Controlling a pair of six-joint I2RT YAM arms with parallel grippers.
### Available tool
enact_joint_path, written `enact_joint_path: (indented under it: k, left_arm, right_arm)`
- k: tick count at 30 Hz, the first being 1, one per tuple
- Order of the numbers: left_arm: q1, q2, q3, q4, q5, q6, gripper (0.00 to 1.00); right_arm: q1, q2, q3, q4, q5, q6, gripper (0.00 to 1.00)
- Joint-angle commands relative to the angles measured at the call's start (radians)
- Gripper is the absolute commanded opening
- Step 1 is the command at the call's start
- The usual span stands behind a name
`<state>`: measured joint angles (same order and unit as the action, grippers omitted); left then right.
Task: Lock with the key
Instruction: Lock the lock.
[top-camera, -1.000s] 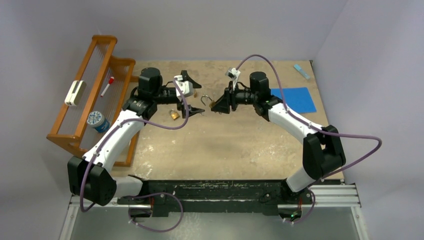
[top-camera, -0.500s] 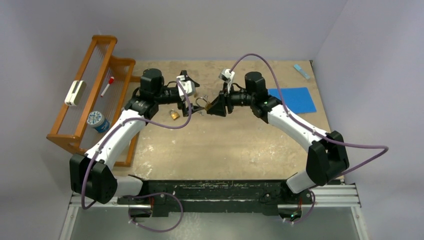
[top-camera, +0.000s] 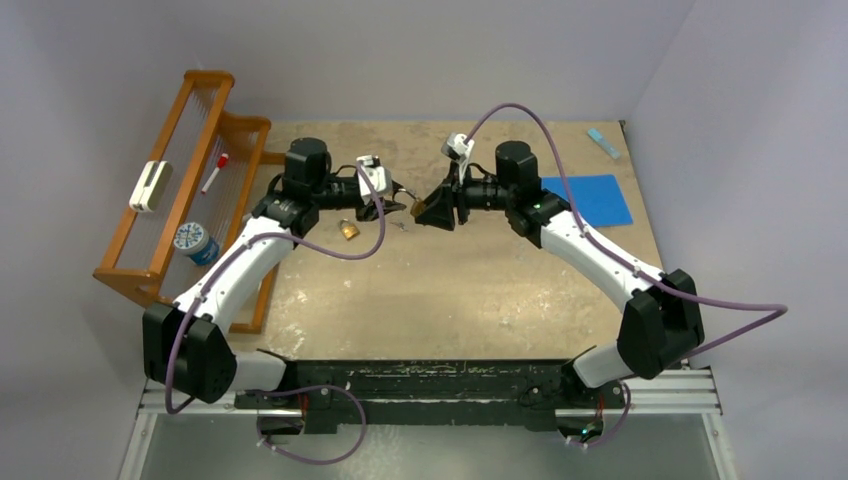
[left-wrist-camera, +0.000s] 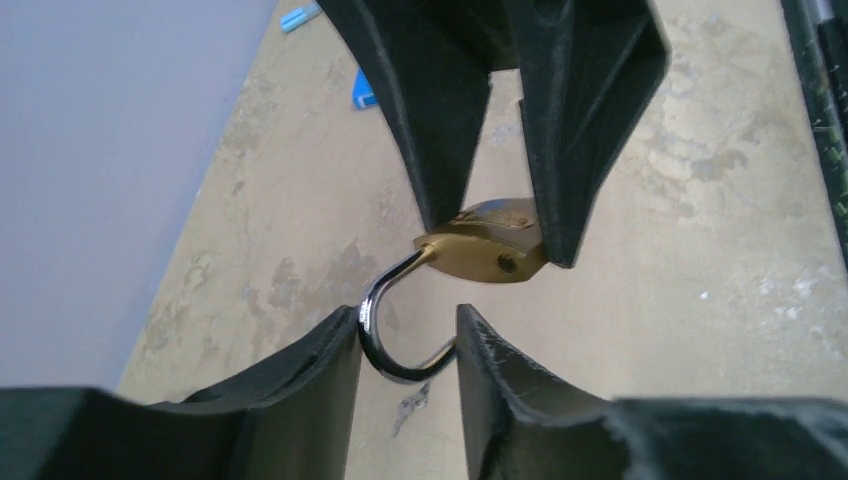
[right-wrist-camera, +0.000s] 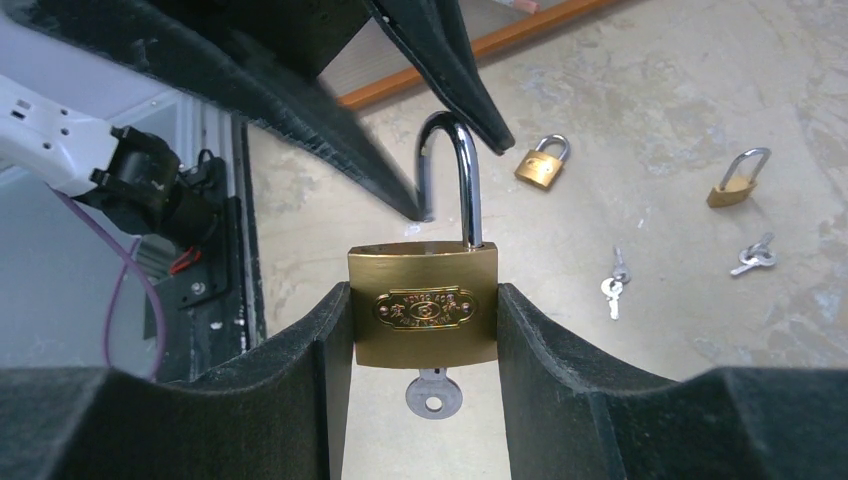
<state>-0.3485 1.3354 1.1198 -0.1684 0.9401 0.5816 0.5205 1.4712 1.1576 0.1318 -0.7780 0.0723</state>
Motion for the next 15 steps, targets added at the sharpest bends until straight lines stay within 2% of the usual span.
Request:
enact_joint_path:
  k: [1,2,3,8,11,13,14,15]
  left_arm:
    - [-0.004,0.005,0.041,-0.044,0.073,0.085,0.17]
    - [-0.004,0.005,0.045,-0.048,0.08,0.094,0.02]
    - [-0.004,0.005,0.046,-0.051,0.084,0.101,0.0]
    - [-0.004,0.025,0.075,-0.078,0.099,0.137,0.0]
    - [-0.004,0.061,0.142,-0.081,0.119,0.139,0.0]
    - [-0.004,0.098,0.226,-0.059,0.16,0.11,0.0]
    - [-0.004,0.119,0.268,-0.03,0.185,0.065,0.0]
    - [-0.004,0.144,0.302,0.025,0.209,0.006,0.0]
  right_arm:
    - [0.0,-0.046,0.06,0.056,-0.038,-0.016,0.0]
    - [0.0,-0.046,0.061,0.055,-0.038,-0.018,0.0]
    - [-0.001,-0.049,0.062,0.053,-0.038,-0.019,0.0]
    - [0.0,-0.054,0.067,0.03,-0.036,-0.02,0.0]
    - [-0.001,-0.061,0.077,0.015,-0.036,-0.027,0.02]
    - [-0.001,-0.069,0.083,0.019,-0.021,-0.03,0.3]
    - [-0.001,-0.075,0.082,0.025,-0.01,-0.029,0.42]
    - [-0.002,-0.08,0.084,0.039,0.002,-0.028,0.58]
